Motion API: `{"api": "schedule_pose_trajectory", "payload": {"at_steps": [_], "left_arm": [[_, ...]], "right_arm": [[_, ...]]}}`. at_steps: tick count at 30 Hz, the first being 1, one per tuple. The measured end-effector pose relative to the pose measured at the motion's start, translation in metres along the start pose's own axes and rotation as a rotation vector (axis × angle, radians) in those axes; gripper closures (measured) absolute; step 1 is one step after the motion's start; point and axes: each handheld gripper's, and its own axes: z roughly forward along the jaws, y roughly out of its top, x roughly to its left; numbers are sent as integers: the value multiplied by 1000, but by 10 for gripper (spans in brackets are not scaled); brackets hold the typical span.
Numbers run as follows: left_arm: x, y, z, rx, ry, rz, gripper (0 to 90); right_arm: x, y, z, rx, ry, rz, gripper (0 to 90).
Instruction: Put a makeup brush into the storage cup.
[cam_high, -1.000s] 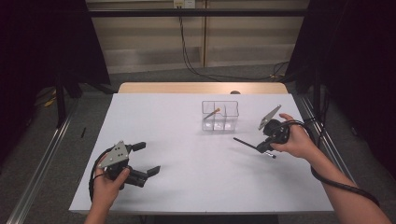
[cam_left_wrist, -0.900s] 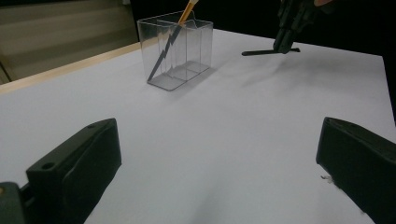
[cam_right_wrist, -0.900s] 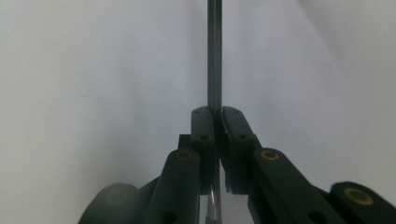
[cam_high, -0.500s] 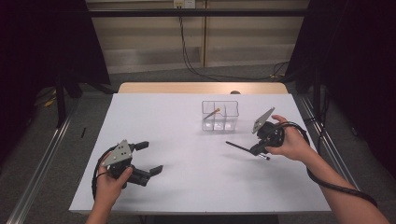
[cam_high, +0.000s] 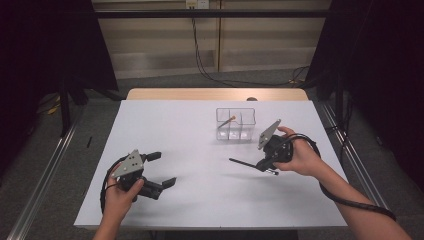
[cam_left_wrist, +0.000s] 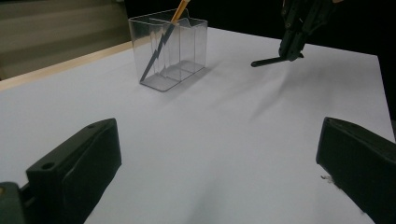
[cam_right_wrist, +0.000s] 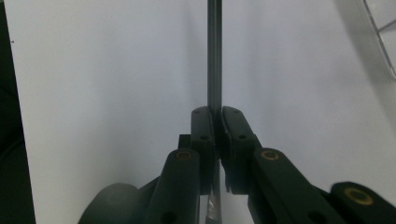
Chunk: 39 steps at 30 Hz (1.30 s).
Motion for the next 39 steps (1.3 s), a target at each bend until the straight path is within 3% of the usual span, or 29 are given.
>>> {"api": "schedule_pose_trajectory", "payload": {"at_steps": [14, 26, 36, 39], "left_arm": [[-2, 1, 4, 16, -10, 2, 0], [-7, 9, 13, 33, -51, 14, 0], [-16, 22, 29, 133, -104, 62, 0], [-18, 26, 36, 140, -117, 73, 0]], "right_arm": [[21, 24, 11, -11, 43, -93, 848], [32, 34, 21, 9, 71, -135, 848], [36, 39, 25, 24, 79, -155, 848], [37, 40, 27, 26, 82, -161, 848]]}}
